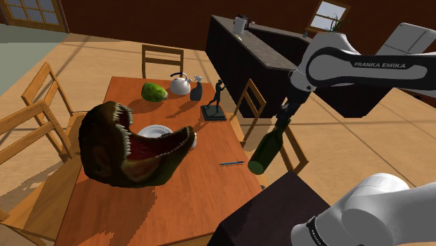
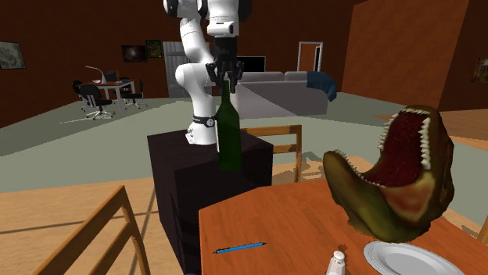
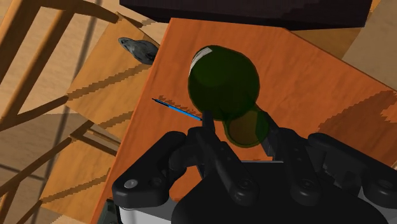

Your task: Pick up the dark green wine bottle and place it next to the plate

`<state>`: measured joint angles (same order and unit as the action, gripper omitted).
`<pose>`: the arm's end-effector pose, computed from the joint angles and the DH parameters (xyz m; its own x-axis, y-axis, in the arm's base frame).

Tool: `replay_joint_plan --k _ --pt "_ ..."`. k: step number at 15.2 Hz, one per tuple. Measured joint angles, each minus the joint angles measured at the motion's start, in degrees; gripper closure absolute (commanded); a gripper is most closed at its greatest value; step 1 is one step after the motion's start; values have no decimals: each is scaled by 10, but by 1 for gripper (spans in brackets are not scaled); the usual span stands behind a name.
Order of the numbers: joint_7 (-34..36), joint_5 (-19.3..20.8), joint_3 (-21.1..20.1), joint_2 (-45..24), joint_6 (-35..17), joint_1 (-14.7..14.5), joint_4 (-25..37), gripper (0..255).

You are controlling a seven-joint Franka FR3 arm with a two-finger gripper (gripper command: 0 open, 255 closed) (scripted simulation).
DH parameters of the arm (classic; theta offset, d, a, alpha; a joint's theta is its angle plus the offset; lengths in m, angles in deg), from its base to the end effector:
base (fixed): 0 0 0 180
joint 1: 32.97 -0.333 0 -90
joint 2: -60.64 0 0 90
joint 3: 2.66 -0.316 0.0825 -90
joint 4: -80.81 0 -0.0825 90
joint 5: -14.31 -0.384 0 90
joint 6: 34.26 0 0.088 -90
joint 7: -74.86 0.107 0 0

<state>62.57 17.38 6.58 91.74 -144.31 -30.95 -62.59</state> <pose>0.3703 -0.0798 0.4636 0.9974 0.0629 -0.0356 0.0613 -0.9972 -0.0421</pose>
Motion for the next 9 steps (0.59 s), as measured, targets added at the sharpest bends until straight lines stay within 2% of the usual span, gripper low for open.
replay_joint_plan --k 9 --pt "4 -4 -7 11 71 -2 60 255"
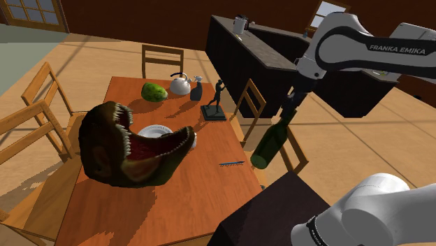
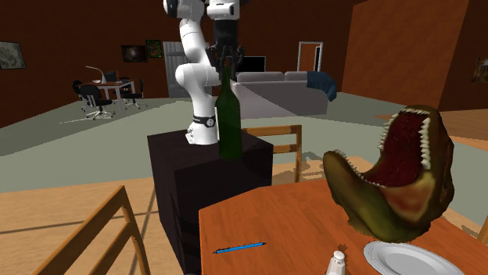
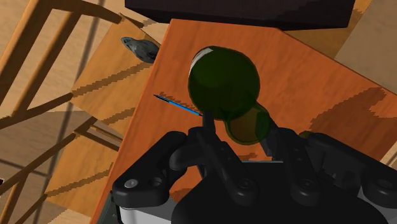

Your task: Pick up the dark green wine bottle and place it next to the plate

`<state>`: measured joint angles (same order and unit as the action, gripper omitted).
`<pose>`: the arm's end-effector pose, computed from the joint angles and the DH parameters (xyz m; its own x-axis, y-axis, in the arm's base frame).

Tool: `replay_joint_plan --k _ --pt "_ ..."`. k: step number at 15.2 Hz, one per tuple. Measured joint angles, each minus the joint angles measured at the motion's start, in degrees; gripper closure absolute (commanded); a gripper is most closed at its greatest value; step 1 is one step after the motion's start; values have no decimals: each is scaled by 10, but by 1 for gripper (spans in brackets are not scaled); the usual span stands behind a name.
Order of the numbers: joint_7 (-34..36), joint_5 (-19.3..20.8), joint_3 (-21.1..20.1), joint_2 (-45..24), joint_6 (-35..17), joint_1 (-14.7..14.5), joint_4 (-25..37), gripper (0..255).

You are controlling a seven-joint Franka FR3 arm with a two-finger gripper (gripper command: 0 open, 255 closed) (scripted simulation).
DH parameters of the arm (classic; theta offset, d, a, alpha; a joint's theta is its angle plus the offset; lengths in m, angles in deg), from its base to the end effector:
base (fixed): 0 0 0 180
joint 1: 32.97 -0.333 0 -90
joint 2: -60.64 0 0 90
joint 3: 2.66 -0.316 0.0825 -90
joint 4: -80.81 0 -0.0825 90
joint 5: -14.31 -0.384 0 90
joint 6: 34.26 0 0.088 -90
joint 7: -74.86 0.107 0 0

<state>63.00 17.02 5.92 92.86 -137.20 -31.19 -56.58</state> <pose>0.3707 -0.0775 0.5104 0.9974 0.0630 -0.0353 0.0615 -0.9972 -0.0422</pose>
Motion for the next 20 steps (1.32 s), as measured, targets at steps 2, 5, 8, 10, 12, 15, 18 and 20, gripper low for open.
replay_joint_plan --k 2,5,8,10,12,15,18,20 --pt "-1 0 0 2 17 0 15 255" --pt "1 -1 -2 2 39 -1 36 255" --pt "0 -2 -3 1 63 -1 62 255" --pt "1 -3 -4 0 78 -2 78 255" --pt "1 -4 -5 -2 92 -2 93 255" --pt "1 -4 -5 -5 115 -2 120 255" --pt "2 -5 -6 -9 137 -3 146 255" --pt "-1 -5 -5 -14 153 -3 167 255"
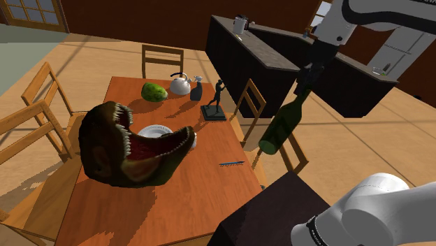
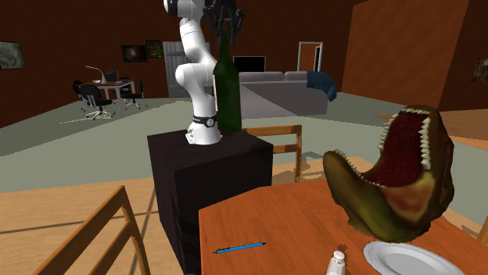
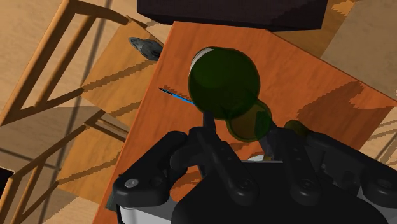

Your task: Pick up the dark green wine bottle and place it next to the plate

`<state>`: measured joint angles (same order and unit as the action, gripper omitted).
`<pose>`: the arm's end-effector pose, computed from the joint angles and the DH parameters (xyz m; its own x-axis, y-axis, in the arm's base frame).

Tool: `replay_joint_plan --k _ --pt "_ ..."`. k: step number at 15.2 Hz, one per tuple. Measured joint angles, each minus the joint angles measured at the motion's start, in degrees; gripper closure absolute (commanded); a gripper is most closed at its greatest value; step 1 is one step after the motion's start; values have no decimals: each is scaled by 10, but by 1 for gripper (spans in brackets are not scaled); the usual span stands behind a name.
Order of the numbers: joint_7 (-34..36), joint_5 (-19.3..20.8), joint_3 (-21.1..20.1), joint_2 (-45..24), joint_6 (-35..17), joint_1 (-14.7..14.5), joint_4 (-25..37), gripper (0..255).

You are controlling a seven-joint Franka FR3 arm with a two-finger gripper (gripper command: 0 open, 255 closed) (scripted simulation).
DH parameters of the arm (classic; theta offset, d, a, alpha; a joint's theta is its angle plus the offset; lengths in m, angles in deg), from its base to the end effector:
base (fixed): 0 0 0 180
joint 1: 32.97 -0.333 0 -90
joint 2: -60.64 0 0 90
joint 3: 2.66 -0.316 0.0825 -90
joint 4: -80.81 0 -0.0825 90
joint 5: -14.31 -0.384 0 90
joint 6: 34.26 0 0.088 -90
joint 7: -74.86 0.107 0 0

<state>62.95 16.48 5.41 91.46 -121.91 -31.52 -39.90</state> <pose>0.3701 -0.0795 0.6169 0.9974 0.0629 -0.0354 0.0614 -0.9972 -0.0423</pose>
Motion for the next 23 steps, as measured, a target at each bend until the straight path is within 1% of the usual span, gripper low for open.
replay_joint_plan --k 3,5,13,21,23 --pt "2 -2 -2 -5 22 -1 27 255" --pt "8 -6 -6 -19 12 -4 31 255" --pt "47 -28 -32 -127 -89 -25 37 255" --pt "80 -43 -54 -267 -168 -44 99 255" --pt "87 -46 -58 -305 -182 -48 124 255"
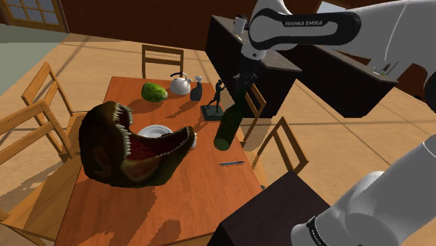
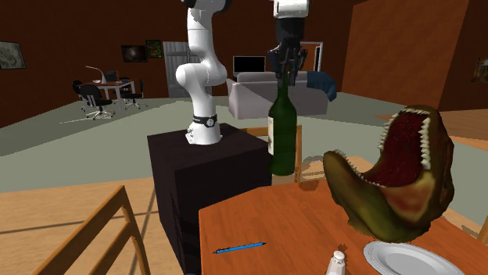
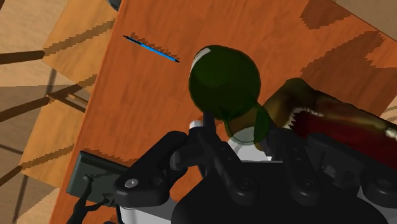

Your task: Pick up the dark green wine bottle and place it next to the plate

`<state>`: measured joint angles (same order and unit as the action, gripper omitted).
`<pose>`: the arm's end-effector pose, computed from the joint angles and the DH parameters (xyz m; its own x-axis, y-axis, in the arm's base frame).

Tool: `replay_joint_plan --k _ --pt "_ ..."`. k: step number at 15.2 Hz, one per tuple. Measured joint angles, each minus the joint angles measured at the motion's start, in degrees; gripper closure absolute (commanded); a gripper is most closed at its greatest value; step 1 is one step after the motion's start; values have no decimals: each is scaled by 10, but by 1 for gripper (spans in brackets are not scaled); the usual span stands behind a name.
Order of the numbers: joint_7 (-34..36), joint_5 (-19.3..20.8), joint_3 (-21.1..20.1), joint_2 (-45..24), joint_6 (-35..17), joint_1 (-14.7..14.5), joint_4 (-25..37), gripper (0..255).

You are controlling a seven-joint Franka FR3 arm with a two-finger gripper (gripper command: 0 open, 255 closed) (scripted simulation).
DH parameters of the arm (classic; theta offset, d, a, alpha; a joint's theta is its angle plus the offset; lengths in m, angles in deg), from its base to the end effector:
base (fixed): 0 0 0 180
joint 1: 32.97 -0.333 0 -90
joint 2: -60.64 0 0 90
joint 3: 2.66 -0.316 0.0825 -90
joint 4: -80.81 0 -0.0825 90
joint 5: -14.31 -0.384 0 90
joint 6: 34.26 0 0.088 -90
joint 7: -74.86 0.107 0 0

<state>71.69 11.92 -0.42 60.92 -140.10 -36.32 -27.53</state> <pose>0.5553 0.0140 0.4985 0.9973 0.0632 -0.0367 0.0617 -0.9972 -0.0419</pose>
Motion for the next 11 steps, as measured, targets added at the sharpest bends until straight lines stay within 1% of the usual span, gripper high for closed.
replay_joint_plan --k 7,11 --pt "26 -4 -14 -136 -38 -15 98 255" --pt "44 -3 -20 -225 -41 -26 185 255"
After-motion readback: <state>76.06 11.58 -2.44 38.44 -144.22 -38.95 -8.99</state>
